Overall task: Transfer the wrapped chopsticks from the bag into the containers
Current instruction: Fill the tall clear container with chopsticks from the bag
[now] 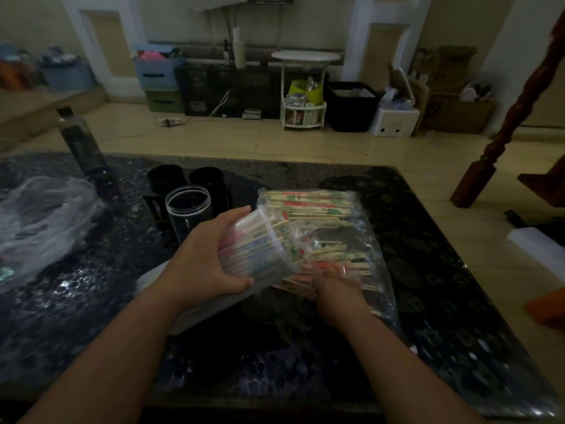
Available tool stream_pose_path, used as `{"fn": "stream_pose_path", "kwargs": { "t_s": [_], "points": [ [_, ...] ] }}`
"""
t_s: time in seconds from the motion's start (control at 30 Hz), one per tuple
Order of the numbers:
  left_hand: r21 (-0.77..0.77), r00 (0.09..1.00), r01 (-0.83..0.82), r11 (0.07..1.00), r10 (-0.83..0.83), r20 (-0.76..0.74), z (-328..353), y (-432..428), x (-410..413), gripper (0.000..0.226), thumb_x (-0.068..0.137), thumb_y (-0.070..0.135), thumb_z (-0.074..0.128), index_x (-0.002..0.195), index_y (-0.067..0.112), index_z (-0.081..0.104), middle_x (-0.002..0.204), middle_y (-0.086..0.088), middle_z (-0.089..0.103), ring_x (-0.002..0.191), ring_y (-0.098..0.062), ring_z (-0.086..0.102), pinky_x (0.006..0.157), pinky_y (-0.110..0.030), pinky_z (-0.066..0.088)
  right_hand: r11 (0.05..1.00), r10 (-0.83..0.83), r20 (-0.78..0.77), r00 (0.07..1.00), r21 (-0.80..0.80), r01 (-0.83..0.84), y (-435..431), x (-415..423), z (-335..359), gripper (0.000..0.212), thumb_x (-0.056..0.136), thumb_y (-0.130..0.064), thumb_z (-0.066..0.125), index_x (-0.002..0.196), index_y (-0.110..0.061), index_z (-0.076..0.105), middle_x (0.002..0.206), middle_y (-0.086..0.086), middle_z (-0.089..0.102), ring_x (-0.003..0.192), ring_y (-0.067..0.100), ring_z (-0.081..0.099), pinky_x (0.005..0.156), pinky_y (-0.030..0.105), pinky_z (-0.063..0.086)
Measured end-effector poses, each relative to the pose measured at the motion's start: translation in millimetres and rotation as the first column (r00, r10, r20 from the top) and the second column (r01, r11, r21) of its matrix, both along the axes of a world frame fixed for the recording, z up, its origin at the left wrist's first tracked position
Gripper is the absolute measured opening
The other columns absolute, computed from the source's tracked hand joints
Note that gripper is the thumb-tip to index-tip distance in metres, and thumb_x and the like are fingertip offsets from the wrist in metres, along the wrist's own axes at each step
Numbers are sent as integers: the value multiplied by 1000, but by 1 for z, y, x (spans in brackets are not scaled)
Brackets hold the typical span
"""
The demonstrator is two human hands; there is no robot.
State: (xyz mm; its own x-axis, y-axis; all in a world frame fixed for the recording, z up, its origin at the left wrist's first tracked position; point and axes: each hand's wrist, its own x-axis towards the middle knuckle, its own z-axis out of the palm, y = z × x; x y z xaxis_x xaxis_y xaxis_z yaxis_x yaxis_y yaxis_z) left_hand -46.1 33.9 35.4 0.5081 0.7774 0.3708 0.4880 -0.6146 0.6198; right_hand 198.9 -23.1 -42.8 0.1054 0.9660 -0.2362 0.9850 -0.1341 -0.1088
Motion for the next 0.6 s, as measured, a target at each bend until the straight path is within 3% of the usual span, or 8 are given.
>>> {"fn": "stream_pose_path", "kwargs": {
  "t_s": [0.13,0.37,0.5,0.6],
  "points": [
    [7,1000,-2,1000,2,2,-1,1,0,100,45,49,80,128,72,26,132,14,50,121,-2,49,100,-21,38,1000,10,84,996,-5,-10,-2,0,-6,44,96,-29,44,139,-19,45,142,11,47,131,35,43,105,46,34],
    [14,1000,-1,1000,1,-9,0,1,0,101,47,48,81,129,71,27,134,12,50,122,-4,49,102,-26,41,994,31,132,991,102,-44,-9,-5,0,45,93,-22,42,138,-21,48,136,5,56,128,28,47,109,41,31],
    [21,1000,-8,1000,9,-19,-1,2,-1,101,46,49,81,129,70,27,136,14,49,124,-7,48,104,-34,41,984,69,62,996,157,-78,-14,-8,23,36,94,-17,45,130,-23,48,119,10,65,106,30,63,88,37,47],
    [24,1000,-3,1000,3,-18,0,2,-2,101,46,49,82,129,70,28,133,22,48,123,-3,47,102,-29,40,991,121,-37,992,64,-118,-20,-7,44,34,95,-39,52,127,-27,52,120,9,65,106,30,63,83,35,46]
  ]
}}
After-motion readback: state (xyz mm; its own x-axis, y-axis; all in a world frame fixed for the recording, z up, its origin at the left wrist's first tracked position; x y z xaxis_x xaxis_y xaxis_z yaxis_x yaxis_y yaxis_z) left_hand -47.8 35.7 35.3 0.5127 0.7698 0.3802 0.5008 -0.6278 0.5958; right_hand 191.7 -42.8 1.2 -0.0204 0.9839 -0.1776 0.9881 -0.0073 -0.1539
